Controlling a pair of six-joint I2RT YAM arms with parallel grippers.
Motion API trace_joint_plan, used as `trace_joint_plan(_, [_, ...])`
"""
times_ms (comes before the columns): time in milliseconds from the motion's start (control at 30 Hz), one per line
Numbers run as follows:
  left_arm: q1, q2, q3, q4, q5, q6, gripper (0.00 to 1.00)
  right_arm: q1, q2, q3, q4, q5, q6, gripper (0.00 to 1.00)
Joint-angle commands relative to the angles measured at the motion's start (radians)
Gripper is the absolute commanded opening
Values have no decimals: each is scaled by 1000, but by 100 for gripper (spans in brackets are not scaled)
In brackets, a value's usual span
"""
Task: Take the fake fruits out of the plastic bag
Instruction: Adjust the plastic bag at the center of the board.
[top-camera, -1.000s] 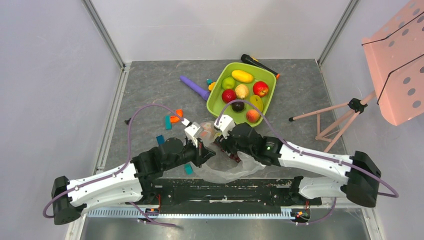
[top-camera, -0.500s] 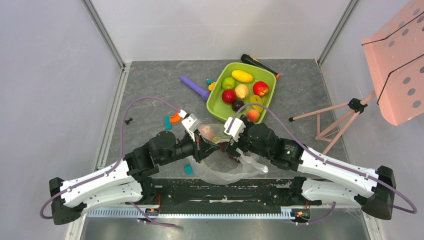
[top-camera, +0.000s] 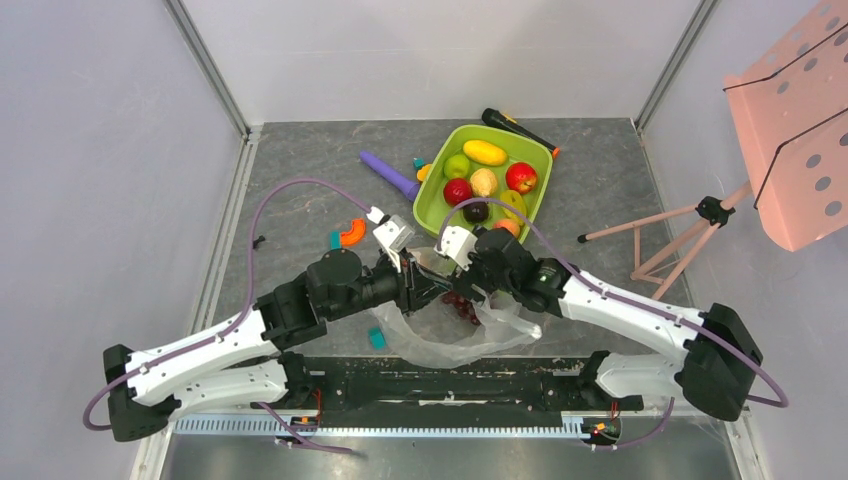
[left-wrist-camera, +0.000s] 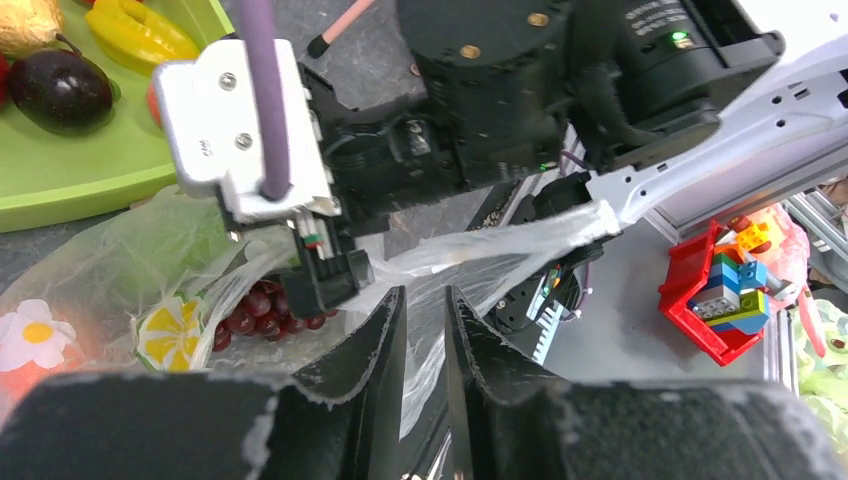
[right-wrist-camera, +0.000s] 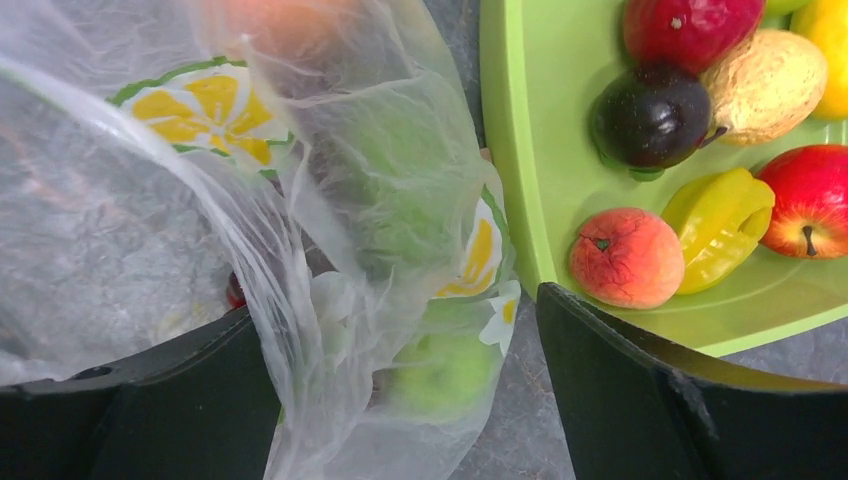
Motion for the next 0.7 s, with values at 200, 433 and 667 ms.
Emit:
trace_joint_plan(200, [-5,-77,2,52,-4,75,23,-55,73,86,79,-183,-13,49])
trace_joint_plan(433, [-6,-26,-6,82,80,127,19,-70,65,137,72,-258,46,9])
trace_joint_plan(667, [-11,52,-16,66,39,163,22,-77,18,205,15,-309,126,3])
